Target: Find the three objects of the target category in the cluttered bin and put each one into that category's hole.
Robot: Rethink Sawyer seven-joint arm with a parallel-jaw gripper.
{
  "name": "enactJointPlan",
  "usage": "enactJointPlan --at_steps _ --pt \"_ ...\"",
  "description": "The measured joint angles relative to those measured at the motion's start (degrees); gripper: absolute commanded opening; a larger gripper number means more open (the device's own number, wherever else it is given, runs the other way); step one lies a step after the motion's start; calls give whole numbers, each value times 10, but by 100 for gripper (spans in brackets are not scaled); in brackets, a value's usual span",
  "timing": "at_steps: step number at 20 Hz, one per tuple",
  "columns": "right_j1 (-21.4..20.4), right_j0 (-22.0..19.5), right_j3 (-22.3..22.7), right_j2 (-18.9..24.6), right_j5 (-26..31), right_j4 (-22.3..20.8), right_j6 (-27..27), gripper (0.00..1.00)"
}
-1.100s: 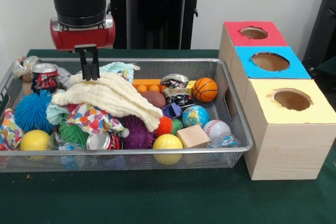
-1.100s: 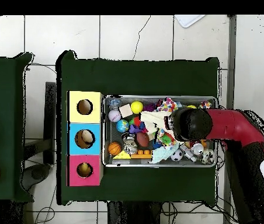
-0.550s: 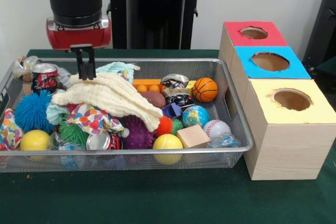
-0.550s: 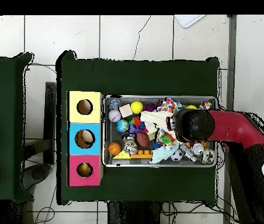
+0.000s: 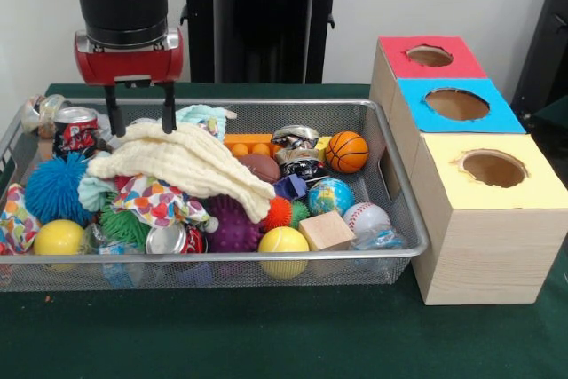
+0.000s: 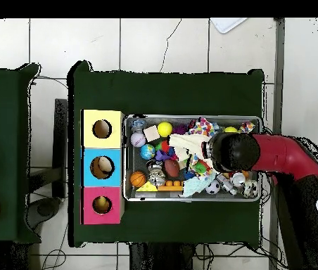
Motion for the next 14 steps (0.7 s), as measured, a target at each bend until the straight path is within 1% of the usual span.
enactJointPlan --at_steps 5,10,14 --pt "-3 0 0 0 0 10 0 100" --pt "-12 1 2 0 0 39 0 100" --pt "-9 5 2 0 -2 47 0 100"
